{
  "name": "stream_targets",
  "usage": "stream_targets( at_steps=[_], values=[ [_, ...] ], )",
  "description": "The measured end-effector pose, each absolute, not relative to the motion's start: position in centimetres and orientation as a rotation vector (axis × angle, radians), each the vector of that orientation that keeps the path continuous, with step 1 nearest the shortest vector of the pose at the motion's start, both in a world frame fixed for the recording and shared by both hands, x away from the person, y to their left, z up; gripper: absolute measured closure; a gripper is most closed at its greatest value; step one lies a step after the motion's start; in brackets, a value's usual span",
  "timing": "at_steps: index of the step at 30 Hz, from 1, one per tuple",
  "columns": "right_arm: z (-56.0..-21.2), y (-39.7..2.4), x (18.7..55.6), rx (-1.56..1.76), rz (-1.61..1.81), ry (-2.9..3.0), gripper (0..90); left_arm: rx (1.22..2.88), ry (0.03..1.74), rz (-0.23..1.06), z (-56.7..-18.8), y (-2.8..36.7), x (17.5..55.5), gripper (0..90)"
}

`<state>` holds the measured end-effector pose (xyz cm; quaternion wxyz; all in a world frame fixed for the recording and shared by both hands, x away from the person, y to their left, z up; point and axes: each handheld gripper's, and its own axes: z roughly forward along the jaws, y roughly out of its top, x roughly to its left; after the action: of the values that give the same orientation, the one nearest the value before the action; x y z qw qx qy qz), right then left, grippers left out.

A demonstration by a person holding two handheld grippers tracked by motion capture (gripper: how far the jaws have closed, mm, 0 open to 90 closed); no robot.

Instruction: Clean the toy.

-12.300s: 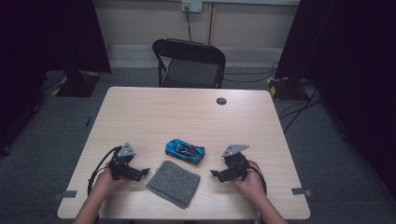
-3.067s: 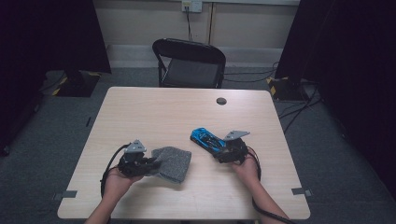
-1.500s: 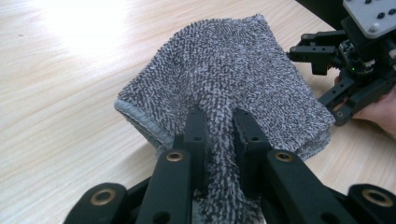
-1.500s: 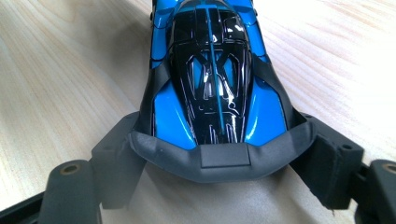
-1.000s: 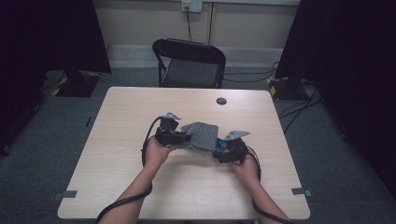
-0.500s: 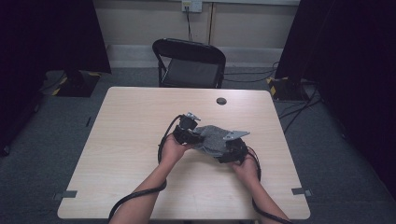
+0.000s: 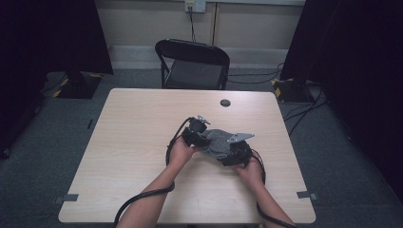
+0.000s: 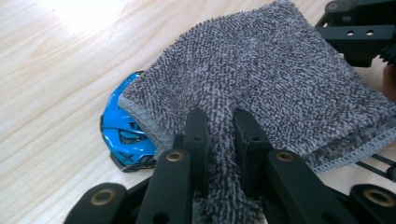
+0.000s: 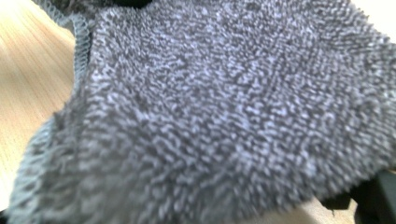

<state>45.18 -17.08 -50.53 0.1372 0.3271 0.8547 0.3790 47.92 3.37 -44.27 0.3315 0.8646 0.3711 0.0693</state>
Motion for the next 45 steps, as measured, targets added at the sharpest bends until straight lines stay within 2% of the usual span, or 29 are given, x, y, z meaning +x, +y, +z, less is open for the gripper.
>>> stream_targets(
  at_steps=[14,45],
  values=[
    [-50.5,-17.1,45.2,0.946,1.097,2.474,23.6,2.259,0.997,0.199,-44.2,4.1,48.5,77.5],
    [-50.5,-17.1,45.2,0.947,1.097,2.474,23.6,2.252,1.173,0.262,-45.1,7.6,51.3,77.5]
  ],
)
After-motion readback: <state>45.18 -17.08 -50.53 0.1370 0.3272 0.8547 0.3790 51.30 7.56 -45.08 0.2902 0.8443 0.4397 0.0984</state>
